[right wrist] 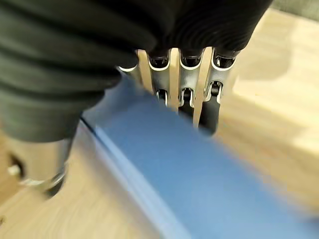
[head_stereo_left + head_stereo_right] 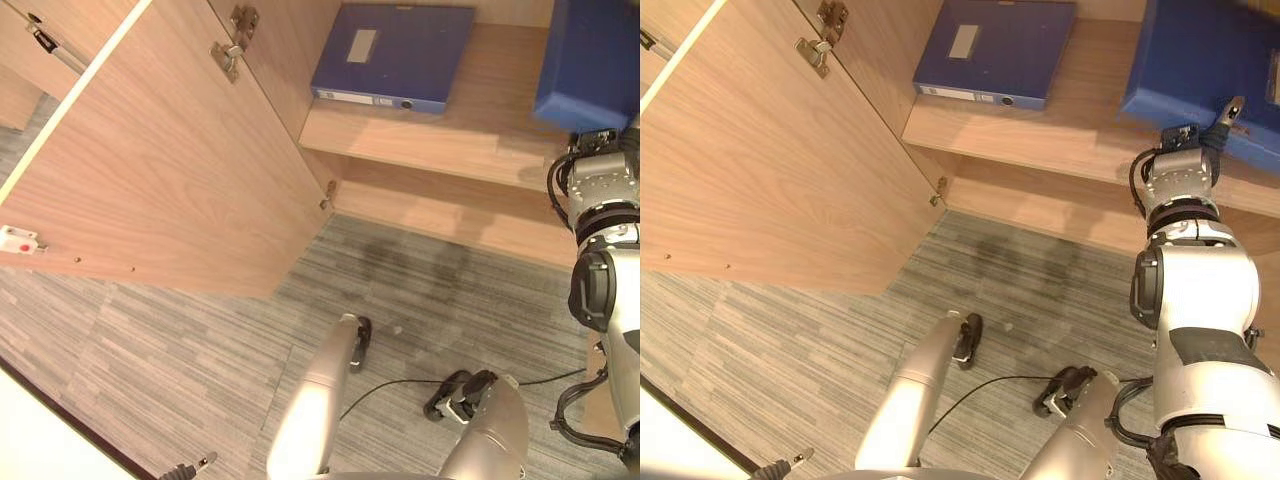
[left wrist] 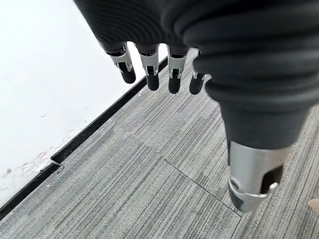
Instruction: Put the empty folder in the office cabinet
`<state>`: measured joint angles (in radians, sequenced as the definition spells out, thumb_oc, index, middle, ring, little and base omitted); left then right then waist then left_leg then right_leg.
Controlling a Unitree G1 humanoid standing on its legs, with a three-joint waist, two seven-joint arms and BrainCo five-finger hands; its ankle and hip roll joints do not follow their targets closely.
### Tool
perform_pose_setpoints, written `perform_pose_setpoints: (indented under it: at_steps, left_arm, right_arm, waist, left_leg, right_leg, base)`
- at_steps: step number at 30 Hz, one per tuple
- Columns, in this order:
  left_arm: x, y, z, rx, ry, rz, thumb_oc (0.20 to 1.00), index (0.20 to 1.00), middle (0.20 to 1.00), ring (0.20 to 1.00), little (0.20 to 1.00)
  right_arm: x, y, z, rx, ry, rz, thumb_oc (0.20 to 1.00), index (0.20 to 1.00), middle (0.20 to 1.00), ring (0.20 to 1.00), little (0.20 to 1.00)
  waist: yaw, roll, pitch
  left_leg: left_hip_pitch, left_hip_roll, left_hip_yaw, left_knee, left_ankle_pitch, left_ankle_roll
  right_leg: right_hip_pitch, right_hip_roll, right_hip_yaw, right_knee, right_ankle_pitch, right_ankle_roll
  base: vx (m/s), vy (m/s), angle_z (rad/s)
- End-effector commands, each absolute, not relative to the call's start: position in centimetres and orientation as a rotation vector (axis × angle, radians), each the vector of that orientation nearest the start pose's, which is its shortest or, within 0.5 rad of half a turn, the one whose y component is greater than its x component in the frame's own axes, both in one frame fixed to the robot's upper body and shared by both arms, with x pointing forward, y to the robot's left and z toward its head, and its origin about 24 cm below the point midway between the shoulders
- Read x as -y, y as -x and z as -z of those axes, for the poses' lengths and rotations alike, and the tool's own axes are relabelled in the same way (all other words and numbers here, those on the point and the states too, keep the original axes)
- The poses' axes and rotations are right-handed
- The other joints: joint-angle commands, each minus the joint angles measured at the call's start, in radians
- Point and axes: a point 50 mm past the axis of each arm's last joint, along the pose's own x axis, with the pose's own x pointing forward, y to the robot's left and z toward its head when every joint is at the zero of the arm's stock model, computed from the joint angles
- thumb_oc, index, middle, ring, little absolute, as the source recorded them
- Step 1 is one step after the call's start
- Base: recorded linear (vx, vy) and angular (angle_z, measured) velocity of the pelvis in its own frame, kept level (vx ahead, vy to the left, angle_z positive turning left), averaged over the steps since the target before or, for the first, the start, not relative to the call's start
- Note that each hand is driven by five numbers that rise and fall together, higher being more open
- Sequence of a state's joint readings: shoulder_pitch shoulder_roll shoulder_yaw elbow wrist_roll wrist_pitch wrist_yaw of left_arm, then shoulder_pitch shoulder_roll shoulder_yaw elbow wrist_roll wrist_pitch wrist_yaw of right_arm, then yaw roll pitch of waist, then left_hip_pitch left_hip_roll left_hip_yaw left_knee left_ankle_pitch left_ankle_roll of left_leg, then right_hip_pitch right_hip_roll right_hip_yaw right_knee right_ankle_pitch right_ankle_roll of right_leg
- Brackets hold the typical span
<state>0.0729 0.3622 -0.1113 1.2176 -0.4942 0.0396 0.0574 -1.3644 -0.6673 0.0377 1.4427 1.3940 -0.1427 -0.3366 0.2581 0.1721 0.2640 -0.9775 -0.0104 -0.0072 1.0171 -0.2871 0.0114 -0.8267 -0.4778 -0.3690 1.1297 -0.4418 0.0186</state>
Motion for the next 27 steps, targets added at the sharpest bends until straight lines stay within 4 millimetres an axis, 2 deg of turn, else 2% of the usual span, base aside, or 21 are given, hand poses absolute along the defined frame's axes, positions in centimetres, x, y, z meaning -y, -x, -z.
perform_pose_setpoints:
  at_steps: [1,2,3,4,6,8,9,14,19,25,27]
  left_arm:
    - [-33.8,-3.3,13.3,-1.312,-0.08,-0.632,1.0,1.0,1.0,1.0,1.0]
    - [-34.0,-3.2,13.2,-1.317,-0.084,-0.63,1.0,1.0,1.0,1.0,1.0]
    - [-34.3,-3.2,13.0,-1.329,-0.096,-0.594,1.0,1.0,1.0,1.0,1.0]
    - [-34.5,-3.1,12.9,-1.335,-0.1,-0.584,1.0,1.0,1.0,1.0,1.0]
    - [-35.1,-3.3,12.5,-1.343,-0.119,-0.557,1.0,1.0,1.0,1.0,1.0]
    - [-35.5,-3.4,12.3,-1.342,-0.129,-0.55,1.0,1.0,1.0,1.0,1.0]
    - [-35.7,-3.4,12.1,-1.347,-0.139,-0.542,1.0,1.0,1.0,1.0,1.0]
    - [-36.3,-3.7,11.8,-1.347,-0.17,-0.532,1.0,1.0,1.0,1.0,1.0]
    - [-36.6,-3.7,11.6,-1.355,-0.187,-0.534,1.0,1.0,1.0,1.0,1.0]
    - [-35.9,-3.8,12.0,-1.355,-0.17,-0.524,1.0,1.0,1.0,1.0,1.0]
    - [-35.7,-3.7,12.2,-1.357,-0.16,-0.52,1.0,1.0,1.0,1.0,1.0]
  right_arm:
    - [32.4,-38.9,-28.8,0.306,-0.806,0.527,1.0,1.0,1.0,1.0,1.0]
    - [32.0,-39.2,-28.1,0.251,-0.722,0.507,1.0,1.0,1.0,1.0,1.0]
    - [30.5,-40.0,-26.9,0.105,-0.406,0.418,1.0,1.0,1.0,1.0,1.0]
    - [30.1,-40.2,-26.5,0.067,-0.33,0.396,1.0,1.0,1.0,1.0,1.0]
    - [29.4,-40.5,-25.4,-0.061,-0.046,0.331,1.0,1.0,1.0,1.0,1.0]
    - [29.0,-40.7,-25.0,-0.1,0.053,0.298,1.0,1.0,1.0,1.0,1.0]
    - [28.9,-40.7,-25.1,-0.128,0.173,0.284,1.0,1.0,1.0,1.0,1.0]
    - [29.0,-40.6,-24.6,-0.213,0.523,0.285,1.0,1.0,1.0,1.0,1.0]
    - [29.7,-40.4,-24.4,-0.274,0.696,0.29,1.0,1.0,1.0,1.0,1.0]
    - [31.5,-39.5,-24.9,-0.329,0.853,0.348,1.0,1.0,1.0,1.0,1.0]
    - [31.5,-39.5,-25.1,-0.326,0.913,0.345,1.0,1.0,1.0,1.0,1.0]
  waist:
    - [0.029,-0.039,-0.015]
    - [0.03,-0.042,-0.014]
    - [0.033,-0.048,-0.012]
    - [0.034,-0.05,-0.012]
    - [0.044,-0.052,-0.014]
    - [0.049,-0.052,-0.016]
    - [0.052,-0.054,-0.015]
    - [0.05,-0.063,-0.019]
    - [0.047,-0.066,-0.025]
    - [0.041,-0.07,-0.03]
    - [0.037,-0.07,-0.03]
  left_leg:
    - [0.033,0.037,0.016,0.012,-0.115,-0.021]
    - [0.034,0.038,0.016,0.011,-0.113,-0.022]
    - [0.033,0.043,0.015,0.011,-0.109,-0.023]
    - [0.033,0.044,0.014,0.013,-0.108,-0.023]
    - [0.025,0.045,0.011,0.018,-0.104,-0.022]
    - [0.023,0.045,0.01,0.018,-0.102,-0.022]
    - [0.022,0.044,0.01,0.014,-0.099,-0.023]
    - [0.04,0.04,0.008,-0.011,-0.087,-0.024]
    - [0.053,0.039,0.008,-0.032,-0.08,-0.025]
    - [0.056,0.039,0.01,-0.044,-0.074,-0.025]
    - [0.055,0.039,0.012,-0.045,-0.073,-0.026]
  right_leg:
    - [0.088,0.005,0.057,-0.085,-0.035,0.054]
    - [0.087,0.006,0.057,-0.085,-0.034,0.054]
    - [0.086,0.008,0.056,-0.088,-0.029,0.05]
    - [0.086,0.008,0.055,-0.088,-0.028,0.048]
    - [0.08,0.006,0.052,-0.083,-0.026,0.046]
    - [0.081,0.004,0.05,-0.084,-0.024,0.046]
    - [0.083,0.002,0.048,-0.086,-0.023,0.047]
    - [0.101,0.0,0.042,-0.105,-0.009,0.051]
    - [0.112,0.0,0.04,-0.12,-0.002,0.054]
    - [0.108,-0.004,0.041,-0.127,0.004,0.055]
    - [0.106,-0.003,0.045,-0.128,0.007,0.056]
  base:
    - [0.0,0.0,0.0]
    - [-0.04,-0.031,0.02]
    - [0.0,0.0,0.0]
    - [0.0,0.0,0.0]
    - [0.0,0.0,0.0]
    - [0.0,0.0,0.0]
    - [0.0,0.0,0.0]
    - [0.0,0.0,0.0]
    - [0.0,0.0,0.0]
    - [0.0,0.0,0.0]
    - [0.0,0.0,0.0]
